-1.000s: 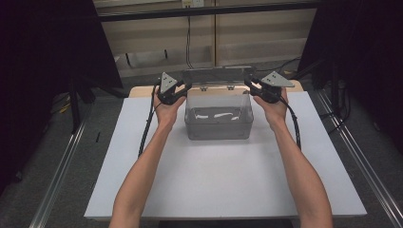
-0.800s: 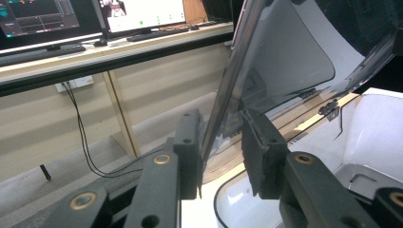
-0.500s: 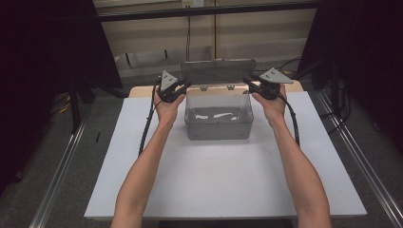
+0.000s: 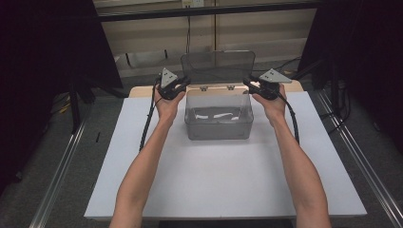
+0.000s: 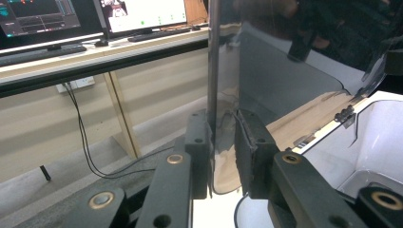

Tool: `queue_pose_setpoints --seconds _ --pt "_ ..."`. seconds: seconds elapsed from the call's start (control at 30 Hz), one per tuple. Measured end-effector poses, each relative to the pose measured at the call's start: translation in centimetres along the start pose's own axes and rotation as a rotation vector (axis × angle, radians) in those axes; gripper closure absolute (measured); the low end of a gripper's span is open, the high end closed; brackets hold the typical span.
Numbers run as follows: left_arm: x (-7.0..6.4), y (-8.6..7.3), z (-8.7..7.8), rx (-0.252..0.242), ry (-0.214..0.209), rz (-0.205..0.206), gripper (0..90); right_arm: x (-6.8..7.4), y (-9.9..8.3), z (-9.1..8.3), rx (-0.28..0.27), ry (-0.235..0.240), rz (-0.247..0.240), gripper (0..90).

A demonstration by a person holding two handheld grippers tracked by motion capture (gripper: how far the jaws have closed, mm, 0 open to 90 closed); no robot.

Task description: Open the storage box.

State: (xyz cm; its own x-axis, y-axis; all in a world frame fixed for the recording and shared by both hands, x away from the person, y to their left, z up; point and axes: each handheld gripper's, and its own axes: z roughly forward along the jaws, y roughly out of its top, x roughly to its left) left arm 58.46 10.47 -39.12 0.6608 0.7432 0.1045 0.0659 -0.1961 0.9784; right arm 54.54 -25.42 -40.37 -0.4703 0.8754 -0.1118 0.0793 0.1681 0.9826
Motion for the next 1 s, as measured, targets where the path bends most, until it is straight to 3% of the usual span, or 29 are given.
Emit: queue_pose_setpoints --seconds 0.27,0.37,0.43,0.6,1.0 --pt "0.3 -0.1 0.2 0.004 -0.003 0.008 76.5 0.0 -0.4 1.0 0.006 0.006 0.025 67.1" --pt "0.6 -0.1 0.2 0.032 -0.016 0.047 76.7 0.0 -0.4 1.2 0.017 0.009 0.016 66.8" --pt "0.6 -0.3 0.3 0.043 -0.021 0.050 77.1 -0.2 -0.4 1.2 0.018 0.012 0.026 67.6" --pt "0.5 -0.6 0.6 0.033 -0.017 0.030 76.0 -0.3 -0.4 1.2 0.022 0.015 0.032 70.4" --pt "0.6 -1.1 1.0 0.062 -0.013 0.033 76.1 -0.5 -0.3 1.4 0.033 0.008 0.040 70.4"
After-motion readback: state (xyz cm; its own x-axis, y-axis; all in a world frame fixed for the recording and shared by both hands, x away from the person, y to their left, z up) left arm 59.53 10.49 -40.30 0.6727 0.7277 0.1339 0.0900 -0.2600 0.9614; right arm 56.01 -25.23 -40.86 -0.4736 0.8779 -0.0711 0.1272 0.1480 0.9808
